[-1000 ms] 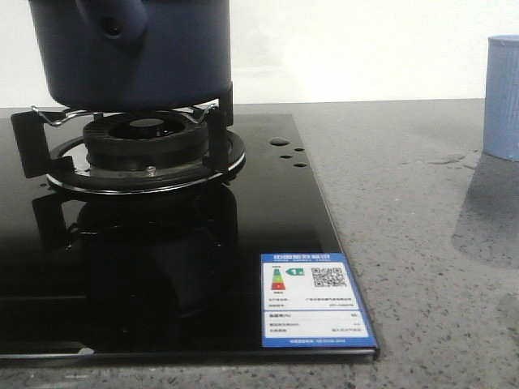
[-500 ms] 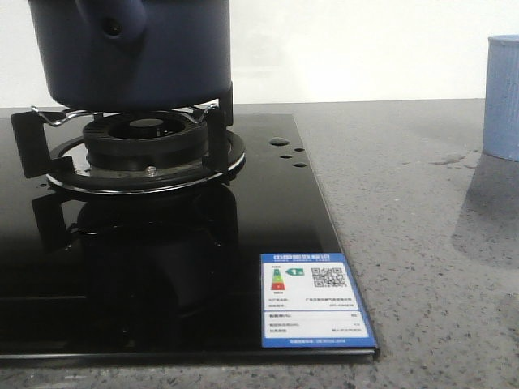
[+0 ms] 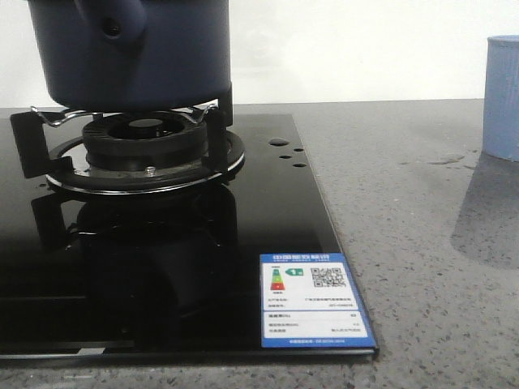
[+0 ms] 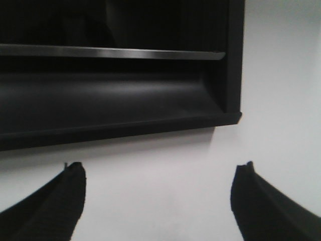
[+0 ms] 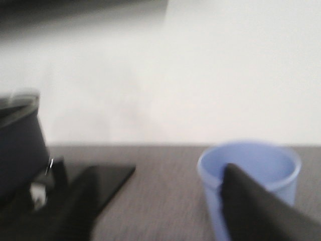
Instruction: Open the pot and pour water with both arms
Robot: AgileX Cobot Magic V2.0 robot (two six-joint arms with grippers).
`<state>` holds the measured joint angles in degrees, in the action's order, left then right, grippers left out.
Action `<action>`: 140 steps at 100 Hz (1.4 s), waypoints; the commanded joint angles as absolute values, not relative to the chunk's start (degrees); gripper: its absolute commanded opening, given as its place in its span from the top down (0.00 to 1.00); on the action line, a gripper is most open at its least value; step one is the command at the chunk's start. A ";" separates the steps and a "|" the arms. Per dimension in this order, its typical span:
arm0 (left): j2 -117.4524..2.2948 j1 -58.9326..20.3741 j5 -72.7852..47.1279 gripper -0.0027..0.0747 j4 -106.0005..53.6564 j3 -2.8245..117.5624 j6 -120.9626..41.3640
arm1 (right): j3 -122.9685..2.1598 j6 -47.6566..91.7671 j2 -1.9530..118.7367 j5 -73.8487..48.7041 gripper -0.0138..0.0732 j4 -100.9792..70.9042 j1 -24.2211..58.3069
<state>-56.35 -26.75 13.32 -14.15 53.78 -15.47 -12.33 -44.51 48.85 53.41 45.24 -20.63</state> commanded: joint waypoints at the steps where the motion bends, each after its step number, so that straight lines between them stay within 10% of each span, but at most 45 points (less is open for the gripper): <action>1: -53.19 -23.45 13.82 0.42 -13.96 55.83 -15.59 | -16.74 -44.48 48.29 57.84 0.63 38.95 -20.58; 9: -51.05 -19.23 9.92 0.63 -14.51 55.83 -15.59 | -20.06 -44.48 48.29 57.58 0.92 38.95 -20.58; 21: -47.96 -13.28 5.19 0.98 -14.51 55.83 -15.59 | -26.01 -46.64 48.29 52.20 0.90 38.92 -20.58; 46: -40.95 -2.33 -3.07 0.99 -13.64 52.82 -15.71 | -35.37 -56.01 42.22 15.81 0.90 56.40 -15.93; 110: 1.02 -0.31 -11.52 0.99 -21.90 16.75 -15.30 | -6.28 -56.01 3.87 13.10 0.90 63.98 -9.51; 140: 0.38 -0.31 -13.16 0.99 -27.32 15.41 -15.30 | -6.39 -56.01 0.82 12.31 0.90 62.97 -9.51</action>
<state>0.24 -0.39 -16.56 -25.25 13.87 -15.59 -4.77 -56.13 0.26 11.44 63.94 -9.52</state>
